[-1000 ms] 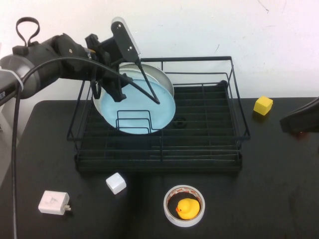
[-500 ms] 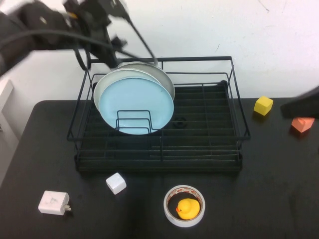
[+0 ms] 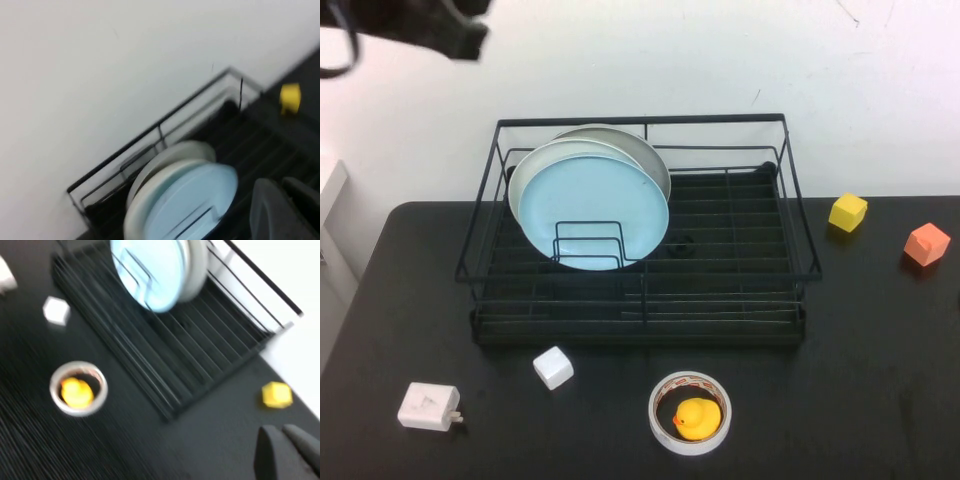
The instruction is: Place plate on rack
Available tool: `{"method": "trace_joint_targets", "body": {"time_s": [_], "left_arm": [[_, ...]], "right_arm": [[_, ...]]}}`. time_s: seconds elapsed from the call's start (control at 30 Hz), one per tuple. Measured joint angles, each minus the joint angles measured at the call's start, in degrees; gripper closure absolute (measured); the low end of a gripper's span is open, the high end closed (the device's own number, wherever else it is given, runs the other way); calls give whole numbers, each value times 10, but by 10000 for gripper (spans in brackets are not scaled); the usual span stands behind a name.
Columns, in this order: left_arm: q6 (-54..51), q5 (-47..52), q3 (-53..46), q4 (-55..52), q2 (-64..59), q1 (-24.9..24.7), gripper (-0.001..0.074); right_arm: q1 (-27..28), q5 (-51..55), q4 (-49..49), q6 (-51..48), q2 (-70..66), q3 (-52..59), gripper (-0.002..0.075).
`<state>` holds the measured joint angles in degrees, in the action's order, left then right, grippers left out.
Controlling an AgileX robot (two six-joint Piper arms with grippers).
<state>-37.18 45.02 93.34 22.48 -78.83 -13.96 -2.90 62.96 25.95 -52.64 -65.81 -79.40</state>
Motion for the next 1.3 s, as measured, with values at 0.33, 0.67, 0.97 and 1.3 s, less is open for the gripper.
{"method": "trace_joint_targets", "body": {"time_s": [0.33,0.67,0.97,1.3], "left_arm": [[69,-168,-182,75,200,0,735],[59,-378,-461,103,391,0,735],[61,-363,-675,134,443,0,735],[61,-354,-734,142,448,0,735]], "right_arm": [[-91,-133,-175,120,133,213,726],[-91,-319,-52,77,320,498,726],[-92,-359,50,37,369,591,726],[-92,-360,62,35,369,594,726]]}}
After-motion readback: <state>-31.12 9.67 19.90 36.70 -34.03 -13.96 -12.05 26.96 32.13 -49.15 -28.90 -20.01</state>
